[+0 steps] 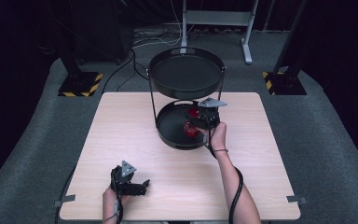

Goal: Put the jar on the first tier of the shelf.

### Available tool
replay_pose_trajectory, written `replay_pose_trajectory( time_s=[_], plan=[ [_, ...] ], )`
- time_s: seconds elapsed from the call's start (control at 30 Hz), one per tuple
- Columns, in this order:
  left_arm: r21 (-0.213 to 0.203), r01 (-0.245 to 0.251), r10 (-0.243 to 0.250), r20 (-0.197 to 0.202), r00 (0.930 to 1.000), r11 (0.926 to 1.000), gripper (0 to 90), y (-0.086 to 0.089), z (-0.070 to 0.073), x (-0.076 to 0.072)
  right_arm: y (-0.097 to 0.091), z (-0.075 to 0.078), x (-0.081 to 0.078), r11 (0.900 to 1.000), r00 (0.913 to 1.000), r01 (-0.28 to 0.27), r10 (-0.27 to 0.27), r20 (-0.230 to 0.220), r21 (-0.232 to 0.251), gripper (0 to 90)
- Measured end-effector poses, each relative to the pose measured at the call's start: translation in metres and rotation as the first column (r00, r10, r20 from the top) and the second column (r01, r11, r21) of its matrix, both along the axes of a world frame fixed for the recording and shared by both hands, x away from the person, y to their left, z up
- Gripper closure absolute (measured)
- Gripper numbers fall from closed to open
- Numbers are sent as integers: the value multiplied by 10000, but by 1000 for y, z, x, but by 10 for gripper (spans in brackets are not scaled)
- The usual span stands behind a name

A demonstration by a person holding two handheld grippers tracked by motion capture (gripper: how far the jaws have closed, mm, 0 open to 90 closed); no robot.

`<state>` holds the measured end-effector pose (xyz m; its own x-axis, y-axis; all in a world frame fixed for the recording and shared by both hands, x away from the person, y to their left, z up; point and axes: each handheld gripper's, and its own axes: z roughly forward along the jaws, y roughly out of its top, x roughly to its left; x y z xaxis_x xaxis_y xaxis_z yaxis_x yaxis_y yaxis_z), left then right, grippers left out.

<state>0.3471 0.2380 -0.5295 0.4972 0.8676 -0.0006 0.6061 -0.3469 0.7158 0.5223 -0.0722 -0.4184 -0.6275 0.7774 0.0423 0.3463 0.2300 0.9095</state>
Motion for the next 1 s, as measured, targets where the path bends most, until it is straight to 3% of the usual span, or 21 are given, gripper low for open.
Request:
replay_pose_trajectory(
  time_s=[1.0],
  plan=[
    [7,13,-13,-4,10000,10000,29,0,0,0,7,-19,25,9989,9984,456,-453,-329,81,481]
  ],
)
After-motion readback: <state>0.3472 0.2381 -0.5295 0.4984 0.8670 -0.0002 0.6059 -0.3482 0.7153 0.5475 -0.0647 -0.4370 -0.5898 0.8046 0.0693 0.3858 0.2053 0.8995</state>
